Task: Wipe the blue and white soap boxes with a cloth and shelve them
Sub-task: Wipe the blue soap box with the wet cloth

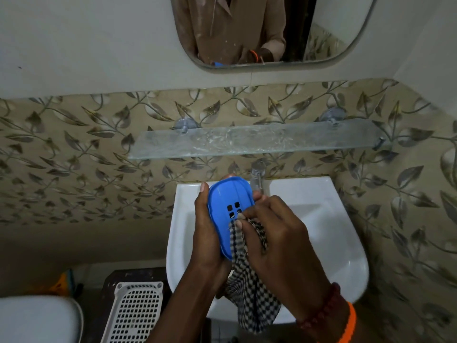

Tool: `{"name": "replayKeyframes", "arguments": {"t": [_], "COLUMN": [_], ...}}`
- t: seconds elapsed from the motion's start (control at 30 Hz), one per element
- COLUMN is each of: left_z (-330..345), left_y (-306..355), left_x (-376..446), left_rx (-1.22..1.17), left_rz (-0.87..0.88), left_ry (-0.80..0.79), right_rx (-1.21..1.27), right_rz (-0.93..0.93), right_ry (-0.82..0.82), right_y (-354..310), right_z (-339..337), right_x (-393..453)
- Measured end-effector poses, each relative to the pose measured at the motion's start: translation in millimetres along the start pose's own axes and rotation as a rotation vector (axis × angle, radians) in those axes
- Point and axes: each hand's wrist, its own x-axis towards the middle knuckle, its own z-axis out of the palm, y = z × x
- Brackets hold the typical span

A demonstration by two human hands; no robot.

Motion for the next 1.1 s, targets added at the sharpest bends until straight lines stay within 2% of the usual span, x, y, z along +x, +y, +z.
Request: {"name": "replayKeyframes", "arguments": {"t": [0.17, 0.3, 0.4, 0.6, 0.7, 0.8, 0.97, 1.1], "left_z": [-5, -10, -10, -10, -15, -19, 9, 20], "left_y": [-8, -10, -8, -1, 2, 9, -2, -13], "left_x": [1, 5, 9, 11, 14, 14, 13, 10], "left_rx": [0.030, -0.026, 0.030, 0.033, -0.083, -0.047, 0.139, 0.134], "left_rz": [-0.067, -0.015, 0.012, -0.008, -0.021, 0.003, -0.006, -0.046], "left_ry": [0.058, 0.049, 0.094, 0.146, 0.162, 0.216, 0.176, 0.135], "right_rx": [-0.039, -0.052, -0.044, -0.017, -0.016, -0.070, -0.119, -0.040], "right_rz": [-0.095, -0.041, 0.037, -0.016, -0.015, 0.034, -0.072, -0.103], "right_ry": [-0.203, -0.072, 0.026, -0.049, 0.116, 0.245, 0.163, 0.057], "right_y": [-4, 5, 5, 1, 10, 27, 21, 8], "right_z": [5, -2, 2, -5, -29, -57, -35, -1], "right_x": [-9, 7, 15, 11, 20, 31, 35, 21]}}
